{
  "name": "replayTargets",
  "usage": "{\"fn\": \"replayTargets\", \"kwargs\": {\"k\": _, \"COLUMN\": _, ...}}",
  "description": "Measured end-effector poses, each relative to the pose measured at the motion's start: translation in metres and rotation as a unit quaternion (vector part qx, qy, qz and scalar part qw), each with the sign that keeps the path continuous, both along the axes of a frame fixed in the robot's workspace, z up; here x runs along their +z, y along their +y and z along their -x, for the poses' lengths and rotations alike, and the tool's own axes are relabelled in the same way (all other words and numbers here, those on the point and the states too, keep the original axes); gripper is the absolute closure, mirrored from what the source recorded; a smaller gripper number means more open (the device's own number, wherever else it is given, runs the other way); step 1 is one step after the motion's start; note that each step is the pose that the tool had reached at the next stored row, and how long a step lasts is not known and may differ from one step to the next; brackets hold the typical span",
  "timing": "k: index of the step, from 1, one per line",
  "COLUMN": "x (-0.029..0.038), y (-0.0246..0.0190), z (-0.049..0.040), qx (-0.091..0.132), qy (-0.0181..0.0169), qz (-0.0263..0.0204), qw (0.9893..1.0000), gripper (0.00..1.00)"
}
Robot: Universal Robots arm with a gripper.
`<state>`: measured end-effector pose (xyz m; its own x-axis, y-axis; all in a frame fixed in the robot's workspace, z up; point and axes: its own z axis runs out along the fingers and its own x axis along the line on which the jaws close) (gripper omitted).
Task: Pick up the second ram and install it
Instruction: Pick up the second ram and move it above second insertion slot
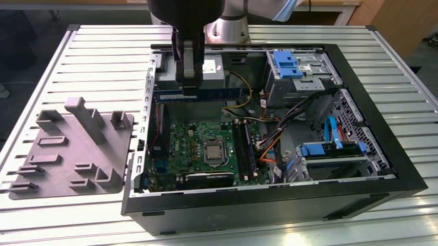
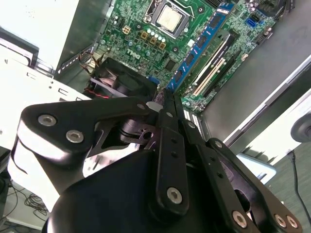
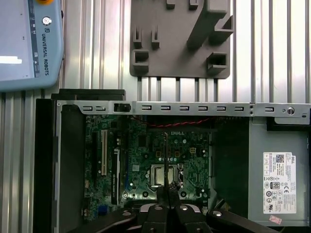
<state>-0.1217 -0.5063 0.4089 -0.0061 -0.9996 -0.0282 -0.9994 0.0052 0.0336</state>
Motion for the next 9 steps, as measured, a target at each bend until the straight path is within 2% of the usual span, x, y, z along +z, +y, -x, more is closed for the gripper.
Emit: {"fn": "replayTargets", "kwargs": {"k": 9, "x": -0.0003, "y": 0.0001, "z": -0.0015, "qx": 0.000, "qy": 0.0000, "qz": -0.0001, "qw": 1.0000, "gripper": 0.89}}
